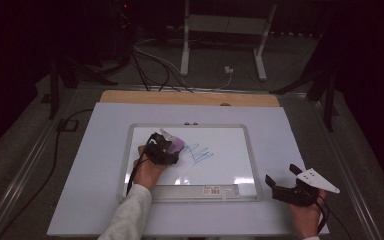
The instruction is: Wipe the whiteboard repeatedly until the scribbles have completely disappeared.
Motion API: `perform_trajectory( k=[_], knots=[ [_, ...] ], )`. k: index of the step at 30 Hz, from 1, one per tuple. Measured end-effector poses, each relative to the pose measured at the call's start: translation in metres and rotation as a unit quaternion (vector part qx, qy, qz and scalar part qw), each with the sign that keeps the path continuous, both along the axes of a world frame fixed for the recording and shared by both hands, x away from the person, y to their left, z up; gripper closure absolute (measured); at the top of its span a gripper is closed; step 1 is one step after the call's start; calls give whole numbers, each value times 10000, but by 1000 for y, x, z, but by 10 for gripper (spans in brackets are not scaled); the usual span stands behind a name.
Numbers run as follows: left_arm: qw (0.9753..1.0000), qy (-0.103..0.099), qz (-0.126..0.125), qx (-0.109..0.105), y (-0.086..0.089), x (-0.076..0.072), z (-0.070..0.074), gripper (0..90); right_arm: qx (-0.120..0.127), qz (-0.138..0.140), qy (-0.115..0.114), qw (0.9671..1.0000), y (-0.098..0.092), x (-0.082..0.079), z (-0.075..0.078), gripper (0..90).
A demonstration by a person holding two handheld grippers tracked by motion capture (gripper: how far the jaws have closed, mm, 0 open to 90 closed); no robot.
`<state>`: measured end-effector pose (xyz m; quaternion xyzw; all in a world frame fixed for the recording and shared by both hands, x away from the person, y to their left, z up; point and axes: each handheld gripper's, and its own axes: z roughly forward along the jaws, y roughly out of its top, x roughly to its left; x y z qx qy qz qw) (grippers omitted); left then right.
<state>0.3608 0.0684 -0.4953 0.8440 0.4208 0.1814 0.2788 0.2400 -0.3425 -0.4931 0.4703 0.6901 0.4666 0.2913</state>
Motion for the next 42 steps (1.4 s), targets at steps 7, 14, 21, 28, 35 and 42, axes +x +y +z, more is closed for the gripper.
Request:
perform_trajectory(
  k=[7, 14, 21, 28, 35, 42],
  knots=[
    [9980, 17, -625, -123, -23, -35, 0, 420, 1, -4, 0, 10000, 0, 0, 0, 5],
    [9957, -31, -920, -60, -33, -45, 0, 420, -2, 3, -2, 10000, 0, 0, 0, 5],
    [9997, -123, -222, 37, -12, -19, -1, 420, 20, -22, -15, 10000, -2, -1, 1, 6],
    [9990, -62, 438, 29, 10, 15, -1, 420, 4, -18, -18, 10000, -2, -1, 1, 6],
    [9983, -33, 589, -20, 9, 26, -2, 420, 5, -8, -14, 10000, -2, -1, 0, 6],
    [9999, -56, 71, 43, -8, 13, -1, 420, -3, -5, -8, 10000, -1, 0, 0, 5]
  ],
)
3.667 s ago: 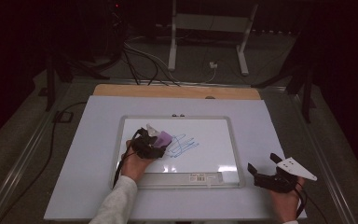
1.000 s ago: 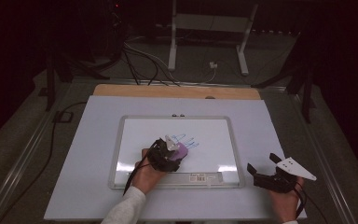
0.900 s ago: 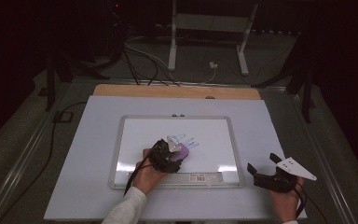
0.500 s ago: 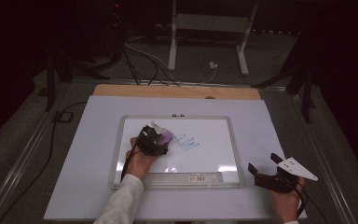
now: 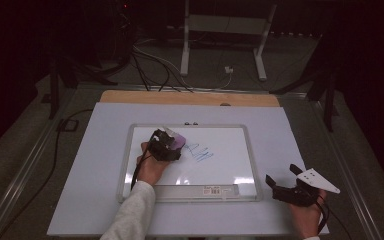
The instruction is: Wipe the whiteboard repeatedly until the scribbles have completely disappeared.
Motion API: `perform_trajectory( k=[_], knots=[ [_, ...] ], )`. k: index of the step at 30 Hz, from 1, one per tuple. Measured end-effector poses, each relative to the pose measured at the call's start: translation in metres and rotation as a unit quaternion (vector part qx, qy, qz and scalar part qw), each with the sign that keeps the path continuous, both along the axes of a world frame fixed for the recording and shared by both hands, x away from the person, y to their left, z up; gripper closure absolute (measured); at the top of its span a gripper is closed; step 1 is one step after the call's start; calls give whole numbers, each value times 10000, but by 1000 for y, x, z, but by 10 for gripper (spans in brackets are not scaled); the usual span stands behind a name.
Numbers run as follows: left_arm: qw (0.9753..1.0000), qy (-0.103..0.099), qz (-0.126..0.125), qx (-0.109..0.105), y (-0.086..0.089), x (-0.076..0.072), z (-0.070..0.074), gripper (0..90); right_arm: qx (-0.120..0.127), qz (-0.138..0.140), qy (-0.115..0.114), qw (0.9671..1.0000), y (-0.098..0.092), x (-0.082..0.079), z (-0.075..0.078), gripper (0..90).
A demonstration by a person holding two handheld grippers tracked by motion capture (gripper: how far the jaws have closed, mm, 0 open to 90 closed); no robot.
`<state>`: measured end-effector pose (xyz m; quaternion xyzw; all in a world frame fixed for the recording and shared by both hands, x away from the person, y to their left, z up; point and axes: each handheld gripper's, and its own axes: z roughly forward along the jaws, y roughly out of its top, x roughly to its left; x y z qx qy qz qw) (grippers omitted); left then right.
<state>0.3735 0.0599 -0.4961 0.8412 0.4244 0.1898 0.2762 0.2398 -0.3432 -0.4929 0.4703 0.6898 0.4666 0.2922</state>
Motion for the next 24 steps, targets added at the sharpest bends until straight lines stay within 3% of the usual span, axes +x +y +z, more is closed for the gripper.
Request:
perform_trajectory(
  k=[4, 8, 12, 19, 24],
  knots=[
    [9991, 23, -412, -38, -16, -21, 0, 420, 3, 1, -5, 10000, 0, 0, 0, 5],
    [9966, 61, -816, -39, -29, -41, 2, 420, 2, -3, 2, 10000, 0, 0, 0, 6],
    [9963, 104, -851, -54, -29, -41, 2, 420, -6, 3, -2, 10000, 0, -1, 0, 5],
    [9998, 27, -204, 3, -9, -12, 1, 420, 20, -15, -6, 10000, -2, -1, 0, 6],
    [9996, 53, 256, -63, 5, 10, 0, 419, 19, -11, 6, 10000, -1, 0, 0, 6]
  ],
)
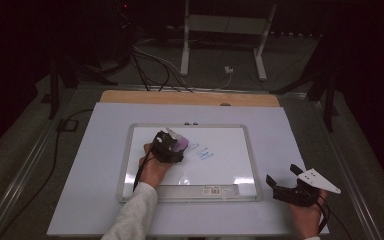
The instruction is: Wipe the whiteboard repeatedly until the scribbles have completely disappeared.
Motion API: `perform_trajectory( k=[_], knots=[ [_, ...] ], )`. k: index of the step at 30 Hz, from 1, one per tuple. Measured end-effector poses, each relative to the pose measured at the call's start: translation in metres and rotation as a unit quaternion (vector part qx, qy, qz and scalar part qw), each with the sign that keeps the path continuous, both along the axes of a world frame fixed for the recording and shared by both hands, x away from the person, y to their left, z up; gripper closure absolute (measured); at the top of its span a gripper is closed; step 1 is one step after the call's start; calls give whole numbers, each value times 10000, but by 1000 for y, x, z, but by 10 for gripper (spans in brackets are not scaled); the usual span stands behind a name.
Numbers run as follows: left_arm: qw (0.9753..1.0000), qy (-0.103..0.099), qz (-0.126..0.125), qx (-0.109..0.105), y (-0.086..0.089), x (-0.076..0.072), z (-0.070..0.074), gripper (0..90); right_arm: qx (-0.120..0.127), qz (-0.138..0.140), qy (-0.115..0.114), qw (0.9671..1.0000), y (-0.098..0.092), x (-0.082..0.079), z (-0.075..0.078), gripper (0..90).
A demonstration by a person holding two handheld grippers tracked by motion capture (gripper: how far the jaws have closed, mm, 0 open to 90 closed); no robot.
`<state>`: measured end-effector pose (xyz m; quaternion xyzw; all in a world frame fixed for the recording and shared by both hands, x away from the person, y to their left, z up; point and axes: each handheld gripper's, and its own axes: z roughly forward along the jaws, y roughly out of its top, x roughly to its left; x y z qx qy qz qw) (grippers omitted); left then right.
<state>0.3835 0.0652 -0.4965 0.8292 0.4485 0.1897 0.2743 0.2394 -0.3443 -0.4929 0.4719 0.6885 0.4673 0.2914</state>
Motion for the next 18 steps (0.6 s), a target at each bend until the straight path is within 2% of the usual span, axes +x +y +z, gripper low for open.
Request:
perform_trajectory(
  k=[2, 6, 7, 9, 11, 13, 15, 18],
  knots=[
    [9999, 40, 84, -53, 1, 5, 0, 419, -3, 2, -1, 10000, 0, 0, 0, 6],
    [10000, 17, 46, 56, -3, 4, 1, 419, -14, 16, 4, 10000, 1, 0, 0, 5],
    [10000, 46, -24, 29, -5, 2, 1, 419, -14, 18, 7, 10000, 1, 1, 0, 6],
    [9997, 27, -201, 124, -12, -4, 2, 419, -23, 19, 16, 10000, 2, 1, -1, 6],
    [9988, 43, -474, 148, -21, -13, 2, 420, -21, 18, 19, 10000, 2, 1, -1, 5],
    [9964, 111, -836, 57, -30, -22, 3, 419, -21, 17, 19, 10000, 2, 1, -1, 6],
    [9943, 87, -1063, 88, -36, -31, 3, 419, -22, 17, 17, 10000, 2, 0, 0, 5],
    [9945, 107, -1037, 47, -34, -30, 3, 419, -16, 8, -4, 10000, 1, 0, 0, 5]
  ],
)
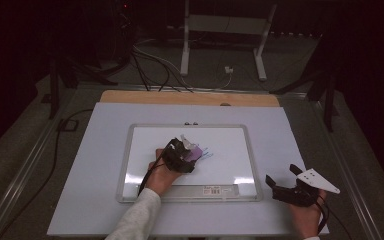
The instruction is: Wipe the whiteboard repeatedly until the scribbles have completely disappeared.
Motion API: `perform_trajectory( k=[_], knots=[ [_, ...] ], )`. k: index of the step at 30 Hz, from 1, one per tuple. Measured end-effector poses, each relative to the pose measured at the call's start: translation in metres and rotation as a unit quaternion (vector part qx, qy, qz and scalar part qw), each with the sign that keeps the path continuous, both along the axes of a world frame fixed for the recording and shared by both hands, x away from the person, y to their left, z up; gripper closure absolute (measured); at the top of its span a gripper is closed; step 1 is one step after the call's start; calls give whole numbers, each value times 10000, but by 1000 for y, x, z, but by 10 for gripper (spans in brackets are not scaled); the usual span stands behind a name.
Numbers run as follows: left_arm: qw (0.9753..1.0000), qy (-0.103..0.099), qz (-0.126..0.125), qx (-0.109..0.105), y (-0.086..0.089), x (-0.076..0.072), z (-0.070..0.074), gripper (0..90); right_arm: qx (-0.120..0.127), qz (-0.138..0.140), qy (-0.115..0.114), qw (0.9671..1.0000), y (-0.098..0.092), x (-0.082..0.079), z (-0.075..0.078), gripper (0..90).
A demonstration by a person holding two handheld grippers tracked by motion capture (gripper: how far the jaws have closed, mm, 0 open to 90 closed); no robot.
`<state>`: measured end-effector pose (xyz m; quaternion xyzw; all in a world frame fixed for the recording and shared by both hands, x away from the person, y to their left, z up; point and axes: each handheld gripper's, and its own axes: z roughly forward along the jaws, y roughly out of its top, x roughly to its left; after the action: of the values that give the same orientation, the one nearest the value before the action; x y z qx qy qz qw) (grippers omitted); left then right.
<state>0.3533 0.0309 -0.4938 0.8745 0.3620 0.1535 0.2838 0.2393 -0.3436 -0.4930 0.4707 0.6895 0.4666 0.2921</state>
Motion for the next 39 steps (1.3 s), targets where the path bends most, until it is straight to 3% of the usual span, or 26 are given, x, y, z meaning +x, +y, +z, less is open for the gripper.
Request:
perform_trajectory(
  k=[5, 9, 11, 17, 21, 24, 28, 32, 35, 39],
  knots=[
    [9977, -265, 550, 305, 14, 15, 0, 418, 15, -19, -16, 10000, -2, -1, 1, 6],
    [9946, -156, 1010, 172, 30, 30, -1, 417, 18, -18, -14, 10000, -2, -1, 1, 6],
    [9944, -91, 1052, 60, 32, 32, -2, 413, 14, -13, -5, 10000, -2, 0, 0, 6],
    [9947, -439, 925, -117, 31, 23, 3, 300, 33, -29, 16, 10000, -2, 0, 0, 6],
    [9945, -501, 916, 32, 30, 23, 4, 339, 8, -8, 7, 10000, -1, 0, 0, 6],
    [9941, -518, 949, 70, 32, 24, 5, 435, 20, -13, 13, 10000, -2, 0, 0, 5],
    [9944, -563, 867, 217, 28, 25, 5, 440, 24, -12, 20, 10000, -1, 0, 0, 6],
    [9936, -604, 934, 215, 25, 25, 5, 436, 15, -5, 7, 10000, -1, -1, 1, 5],
    [9922, -639, 1043, 232, 26, 26, 4, 365, 43, -31, 18, 10000, -3, -1, 0, 5],
    [9919, -557, 1116, 254, 28, 29, 1, 342, 43, -25, 22, 10000, -3, 0, 0, 6]
  ],
)
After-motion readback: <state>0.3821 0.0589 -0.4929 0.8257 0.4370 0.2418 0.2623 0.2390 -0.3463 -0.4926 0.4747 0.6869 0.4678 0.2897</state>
